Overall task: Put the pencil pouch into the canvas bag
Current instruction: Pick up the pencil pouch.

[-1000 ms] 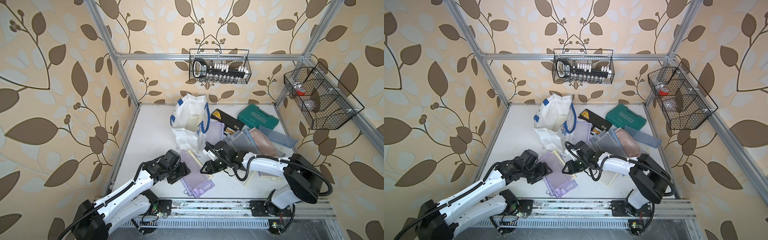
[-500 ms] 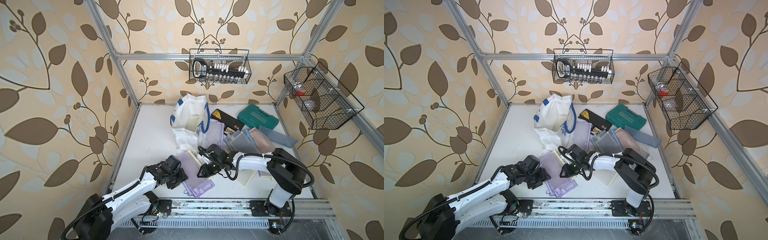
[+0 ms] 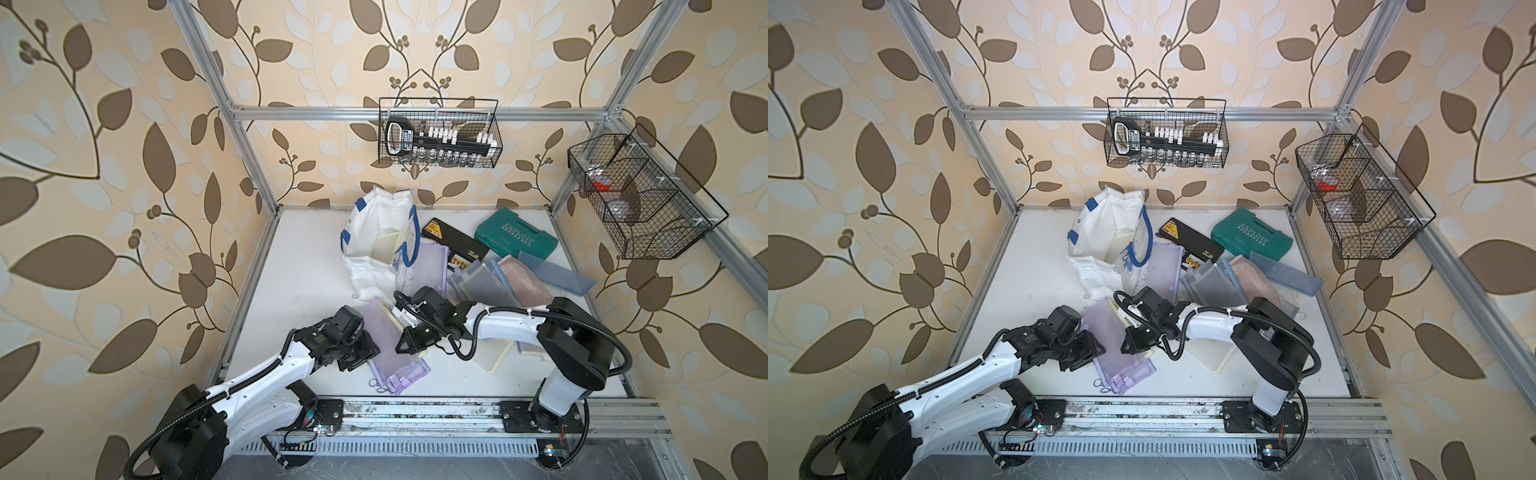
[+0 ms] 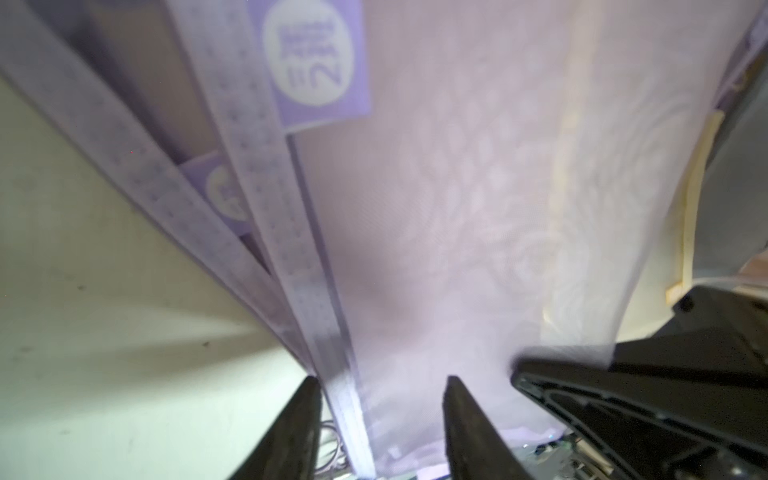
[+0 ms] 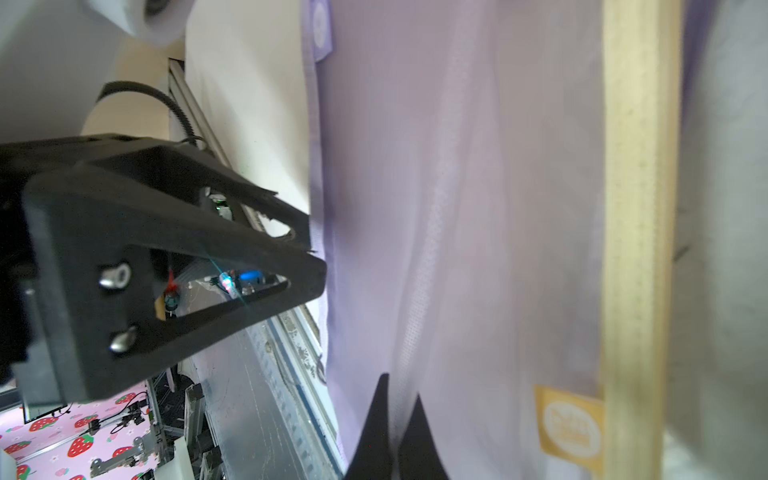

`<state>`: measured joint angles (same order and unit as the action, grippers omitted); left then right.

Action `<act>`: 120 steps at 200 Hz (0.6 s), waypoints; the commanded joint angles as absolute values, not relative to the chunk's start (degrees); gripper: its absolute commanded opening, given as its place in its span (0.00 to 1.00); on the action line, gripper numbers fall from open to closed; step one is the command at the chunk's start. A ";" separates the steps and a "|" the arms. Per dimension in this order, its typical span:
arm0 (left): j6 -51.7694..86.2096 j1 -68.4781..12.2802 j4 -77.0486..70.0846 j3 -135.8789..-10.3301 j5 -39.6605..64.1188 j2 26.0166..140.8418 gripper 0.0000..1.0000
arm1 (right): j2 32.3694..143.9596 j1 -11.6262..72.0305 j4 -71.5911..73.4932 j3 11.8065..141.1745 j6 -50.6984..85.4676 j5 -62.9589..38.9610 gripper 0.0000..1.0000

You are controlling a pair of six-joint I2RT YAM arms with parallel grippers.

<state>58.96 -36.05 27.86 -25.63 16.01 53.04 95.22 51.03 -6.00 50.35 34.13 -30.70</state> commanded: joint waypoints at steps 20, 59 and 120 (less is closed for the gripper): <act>52.53 -36.12 37.44 -32.79 17.13 45.72 0.77 | 78.46 49.51 -4.79 43.01 33.01 -32.21 0.00; 46.42 -36.17 35.55 -40.25 24.04 44.46 0.90 | 65.27 46.39 -4.87 38.68 33.37 -34.54 0.00; 51.69 -36.12 19.54 -47.94 29.73 49.06 0.99 | 55.72 43.51 0.16 42.20 34.18 -39.05 0.00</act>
<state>48.71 -36.03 29.52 -45.89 26.65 48.77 56.86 44.07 -2.96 39.35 34.04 -35.83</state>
